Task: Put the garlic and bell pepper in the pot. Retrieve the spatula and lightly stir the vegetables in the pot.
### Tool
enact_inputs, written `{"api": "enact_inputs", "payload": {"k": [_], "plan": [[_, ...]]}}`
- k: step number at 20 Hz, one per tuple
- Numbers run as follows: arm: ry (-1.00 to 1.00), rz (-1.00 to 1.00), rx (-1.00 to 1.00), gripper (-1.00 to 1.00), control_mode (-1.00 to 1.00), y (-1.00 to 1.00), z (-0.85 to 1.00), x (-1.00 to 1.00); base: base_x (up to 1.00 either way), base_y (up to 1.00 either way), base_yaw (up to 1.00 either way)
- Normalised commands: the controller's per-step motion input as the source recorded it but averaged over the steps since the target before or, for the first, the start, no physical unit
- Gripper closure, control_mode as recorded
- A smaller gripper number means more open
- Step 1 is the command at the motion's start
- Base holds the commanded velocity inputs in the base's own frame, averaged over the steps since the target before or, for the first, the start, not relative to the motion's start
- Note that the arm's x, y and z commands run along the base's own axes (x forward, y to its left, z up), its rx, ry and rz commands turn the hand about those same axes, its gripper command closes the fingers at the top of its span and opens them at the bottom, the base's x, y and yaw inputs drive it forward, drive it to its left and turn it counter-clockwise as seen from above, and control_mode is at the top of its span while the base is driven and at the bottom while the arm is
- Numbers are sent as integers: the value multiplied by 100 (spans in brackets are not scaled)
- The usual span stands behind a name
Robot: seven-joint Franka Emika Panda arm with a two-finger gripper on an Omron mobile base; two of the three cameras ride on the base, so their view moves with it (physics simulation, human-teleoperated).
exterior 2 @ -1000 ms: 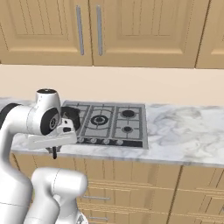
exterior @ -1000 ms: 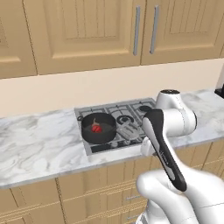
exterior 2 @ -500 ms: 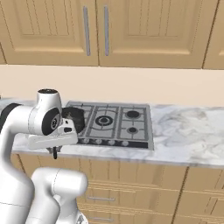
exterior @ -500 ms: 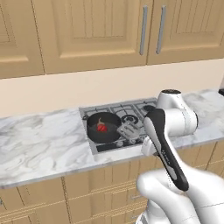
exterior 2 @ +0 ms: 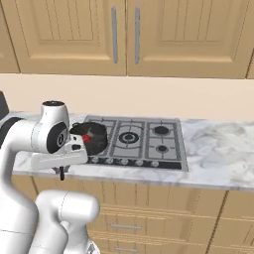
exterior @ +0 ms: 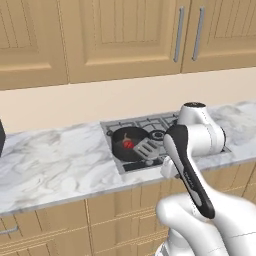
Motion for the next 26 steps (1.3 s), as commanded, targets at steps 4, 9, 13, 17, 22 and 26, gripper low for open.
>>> {"api": "enact_inputs", "payload": {"k": [4,9,13,17,22,26], "plan": [[0,0,0,100,100,0,0,0,34,10,-1],[0,0,0,100,100,0,0,0,48,23,-12],[0,0,0,100,100,0,0,0,48,45,-10],[0,0,0,100,100,0,0,0,60,30,0],[0,0,0,100,100,0,0,0,50,9,0],[0,0,0,100,100,0,0,0,6,1,0]]}}
